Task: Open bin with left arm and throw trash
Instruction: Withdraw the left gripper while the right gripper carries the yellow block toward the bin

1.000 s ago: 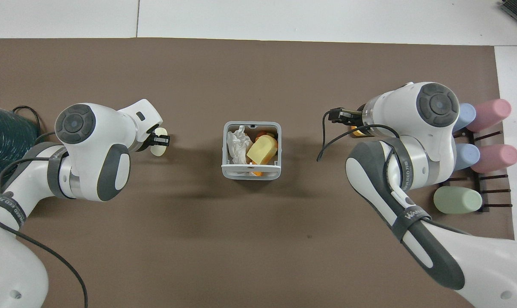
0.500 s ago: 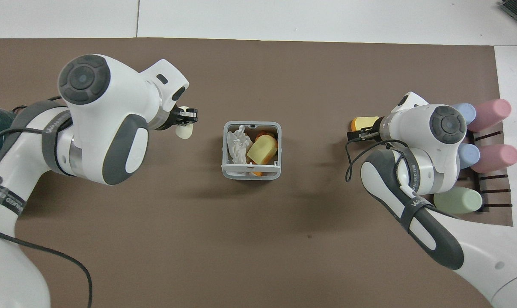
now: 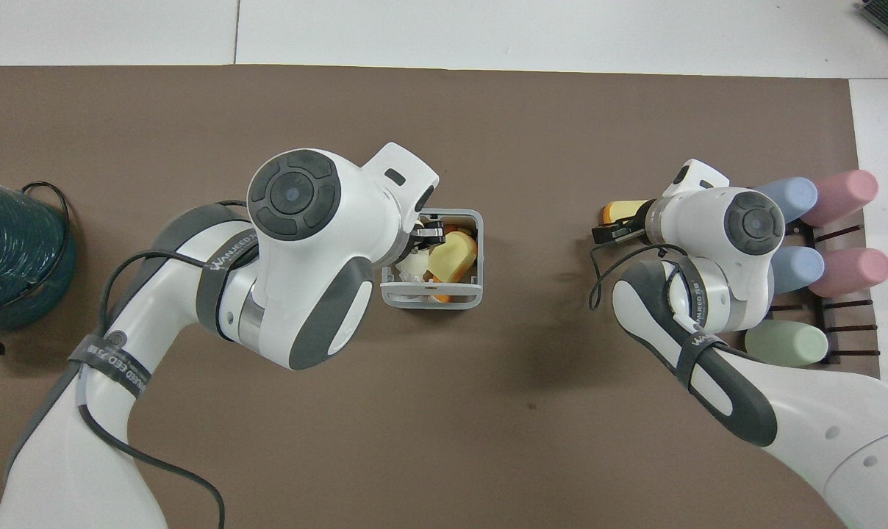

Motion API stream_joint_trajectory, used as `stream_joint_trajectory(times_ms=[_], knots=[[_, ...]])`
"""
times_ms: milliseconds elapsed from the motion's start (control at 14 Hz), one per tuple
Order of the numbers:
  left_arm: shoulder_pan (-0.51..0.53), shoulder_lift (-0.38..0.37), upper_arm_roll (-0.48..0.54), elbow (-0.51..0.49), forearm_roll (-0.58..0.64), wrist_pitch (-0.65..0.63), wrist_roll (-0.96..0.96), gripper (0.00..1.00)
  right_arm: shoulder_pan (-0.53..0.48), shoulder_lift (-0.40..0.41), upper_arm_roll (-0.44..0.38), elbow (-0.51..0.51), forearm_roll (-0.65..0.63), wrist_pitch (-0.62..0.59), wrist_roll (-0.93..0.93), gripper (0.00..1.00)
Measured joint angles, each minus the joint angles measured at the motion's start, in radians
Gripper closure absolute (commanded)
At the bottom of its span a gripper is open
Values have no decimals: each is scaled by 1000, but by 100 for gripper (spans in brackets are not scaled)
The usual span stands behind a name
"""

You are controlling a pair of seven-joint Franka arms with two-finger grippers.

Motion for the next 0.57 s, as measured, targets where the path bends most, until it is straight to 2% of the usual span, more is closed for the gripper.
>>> stream_joint_trajectory(times_ms=[71, 143, 214, 286, 357, 429, 500, 571], knots=[[-8, 2, 0, -21, 0, 32, -17, 100, 0, 0, 0, 3, 0, 3, 0, 98], [-14, 5, 1, -44, -1, 70, -31, 98, -2, 0, 0, 5, 0, 4, 0, 100], [-20, 7, 0, -66, -1, 104, -40, 90, -3, -1, 0, 7, 0, 6, 0, 100], [-24, 8, 0, -81, -2, 128, -47, 64, -4, -1, 0, 10, 0, 7, 2, 100], [-25, 8, 0, -88, -2, 144, -51, 31, -5, -4, 0, 15, 2, 7, 15, 100], [-24, 8, 3, -88, -2, 160, -61, 9, -4, -9, 2, 22, 2, 7, 54, 100], [-24, 8, 9, -81, -3, 178, -84, 0, 0, -21, 5, 27, 1, 1, 111, 100], [-22, 8, 12, -67, -3, 181, -100, 0, 8, -39, 6, 32, 1, -18, 153, 100]])
